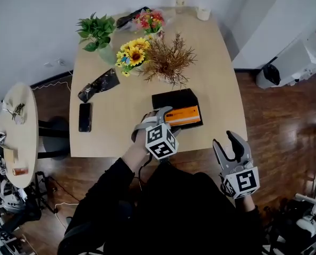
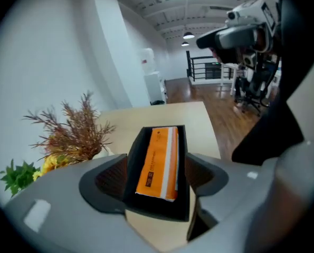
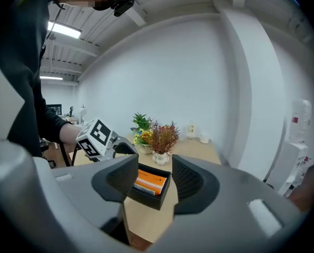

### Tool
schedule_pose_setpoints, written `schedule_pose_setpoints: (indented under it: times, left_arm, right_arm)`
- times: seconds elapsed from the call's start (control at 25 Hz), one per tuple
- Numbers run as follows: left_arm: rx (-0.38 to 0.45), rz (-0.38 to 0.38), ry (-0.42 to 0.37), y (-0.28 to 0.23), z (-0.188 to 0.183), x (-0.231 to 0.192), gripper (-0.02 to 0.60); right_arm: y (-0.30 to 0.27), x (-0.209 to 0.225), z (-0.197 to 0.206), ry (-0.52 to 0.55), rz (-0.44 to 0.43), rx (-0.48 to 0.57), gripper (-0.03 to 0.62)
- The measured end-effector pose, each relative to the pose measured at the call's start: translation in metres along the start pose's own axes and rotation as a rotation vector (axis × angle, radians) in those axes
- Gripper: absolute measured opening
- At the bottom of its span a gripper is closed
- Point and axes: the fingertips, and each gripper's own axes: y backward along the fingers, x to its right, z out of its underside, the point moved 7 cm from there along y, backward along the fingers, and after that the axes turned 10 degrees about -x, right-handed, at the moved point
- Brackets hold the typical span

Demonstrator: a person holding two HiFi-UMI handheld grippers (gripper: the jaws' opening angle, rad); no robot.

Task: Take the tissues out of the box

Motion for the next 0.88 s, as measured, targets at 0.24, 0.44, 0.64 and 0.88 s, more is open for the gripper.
schedule_pose_setpoints:
  times: [0.24,0.44,0.64,0.88]
  left_arm:
    - [-0.111,0.202,-0.094,-0.057,-0.014,-0.007,0.333]
    - [-0.204,0.261,-0.102,-0.074,-0.022,-0.010,0.337]
    - [-0.268,0.307,-0.076,-0.086,-0.020,-0.006,0.310]
    - [-0.260,0.312,-0.069,-0.092,-0.018,-0.005,0.278]
  right_arm:
    - [-0.017,0.007,-0.004,-0.023,0.006,-0.003,0.199]
    - [-0.018,0.033,-0.008,-0.059,0.014,-0.020,0.171]
    - [-0.017,0.060,-0.008,-0.082,0.000,0.026,0.135]
    - [-0.020,0.076,0.006,-0.104,-0.039,0.084,0.107]
